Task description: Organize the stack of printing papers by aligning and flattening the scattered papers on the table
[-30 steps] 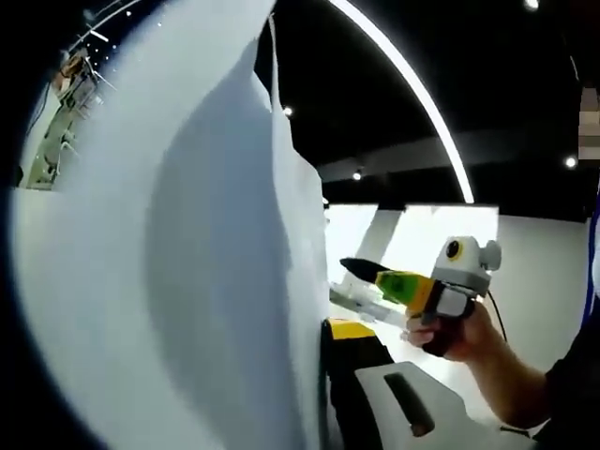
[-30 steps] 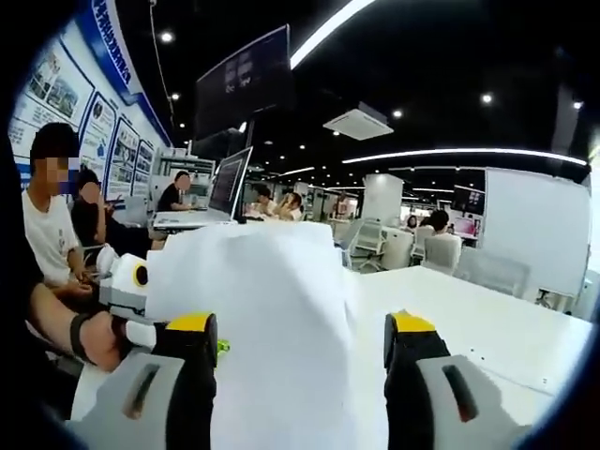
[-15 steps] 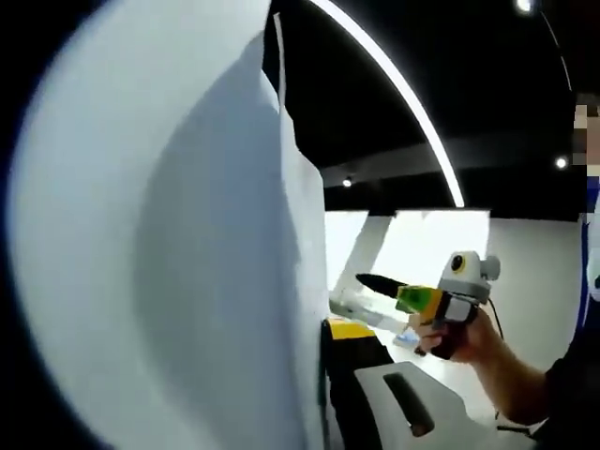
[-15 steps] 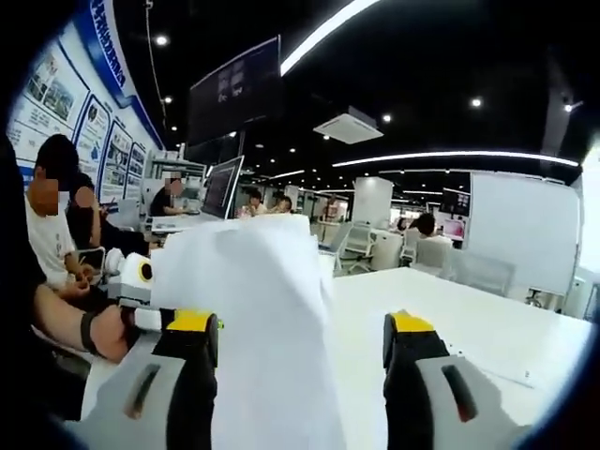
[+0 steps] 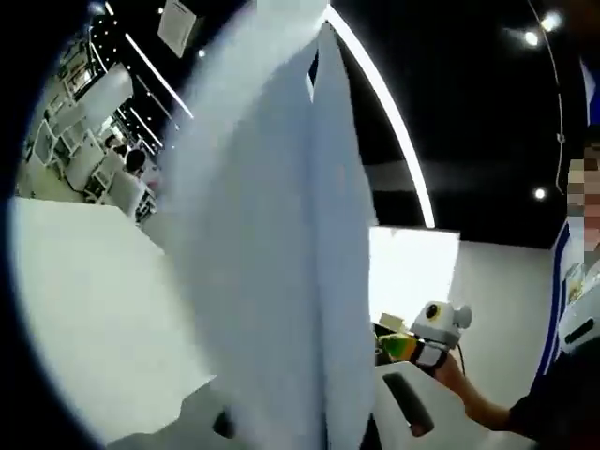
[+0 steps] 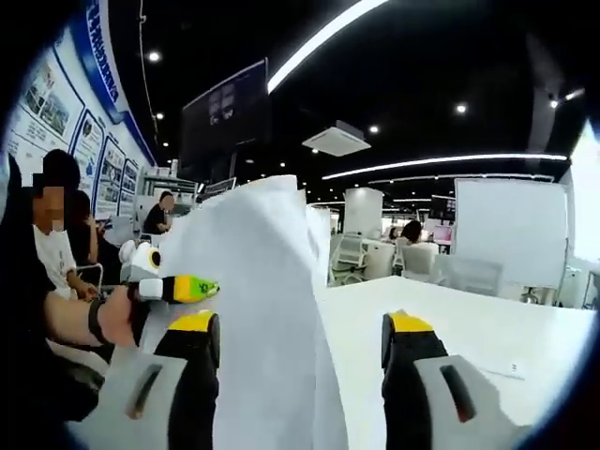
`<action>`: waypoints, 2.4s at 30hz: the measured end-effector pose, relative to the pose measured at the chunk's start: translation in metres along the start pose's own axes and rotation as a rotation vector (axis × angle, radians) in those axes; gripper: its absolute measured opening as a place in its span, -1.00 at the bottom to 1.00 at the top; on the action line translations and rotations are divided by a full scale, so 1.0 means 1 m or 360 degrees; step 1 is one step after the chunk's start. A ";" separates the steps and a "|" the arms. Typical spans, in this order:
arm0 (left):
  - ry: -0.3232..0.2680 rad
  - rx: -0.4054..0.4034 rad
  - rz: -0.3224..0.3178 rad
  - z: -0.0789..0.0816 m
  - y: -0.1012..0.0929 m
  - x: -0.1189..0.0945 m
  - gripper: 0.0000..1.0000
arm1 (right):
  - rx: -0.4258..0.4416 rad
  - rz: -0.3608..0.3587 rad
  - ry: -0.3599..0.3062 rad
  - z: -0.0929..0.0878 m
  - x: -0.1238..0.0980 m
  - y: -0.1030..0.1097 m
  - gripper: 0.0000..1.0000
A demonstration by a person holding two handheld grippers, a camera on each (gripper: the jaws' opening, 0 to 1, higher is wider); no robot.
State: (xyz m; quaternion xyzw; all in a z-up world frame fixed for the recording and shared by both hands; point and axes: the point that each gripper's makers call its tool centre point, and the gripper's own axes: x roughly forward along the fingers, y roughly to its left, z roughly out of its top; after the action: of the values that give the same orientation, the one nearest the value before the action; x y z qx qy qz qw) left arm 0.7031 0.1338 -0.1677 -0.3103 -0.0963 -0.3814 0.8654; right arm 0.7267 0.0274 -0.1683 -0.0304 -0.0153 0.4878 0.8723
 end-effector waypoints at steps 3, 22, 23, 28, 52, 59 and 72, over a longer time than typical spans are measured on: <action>-0.0006 -0.0063 -0.0094 0.011 -0.010 0.008 -0.87 | 0.0038 -0.0008 -0.0037 0.005 -0.007 -0.002 0.31; 0.0394 0.0207 -0.0547 -0.001 -0.069 0.052 -0.87 | 0.0157 -0.0042 -0.0130 0.019 -0.060 -0.018 0.29; 0.0416 0.0210 -0.0577 -0.004 -0.073 0.054 -0.87 | 0.0152 -0.0021 -0.0128 0.019 -0.064 -0.016 0.26; 0.0550 0.0232 -0.0771 -0.027 -0.095 0.063 -0.87 | 0.0238 0.0160 -0.0164 0.021 -0.081 -0.002 0.15; 0.0533 0.0796 -0.0630 -0.057 -0.082 0.106 -0.77 | 0.0006 0.0094 -0.0214 0.003 -0.101 -0.012 -1.00; 0.0536 0.0638 -0.0522 -0.065 -0.064 0.102 -0.38 | 0.0118 0.0076 -0.0191 -0.008 -0.104 -0.017 -0.77; 0.0474 0.0533 -0.0519 -0.053 -0.062 0.108 -0.33 | 0.0153 0.0079 -0.0108 -0.024 -0.095 -0.020 -0.61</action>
State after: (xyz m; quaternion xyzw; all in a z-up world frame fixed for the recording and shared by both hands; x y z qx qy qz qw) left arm 0.7295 0.0044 -0.1375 -0.0838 -0.0783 -0.5358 0.8365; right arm 0.6956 -0.0649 -0.1906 0.0276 -0.0207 0.5102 0.8593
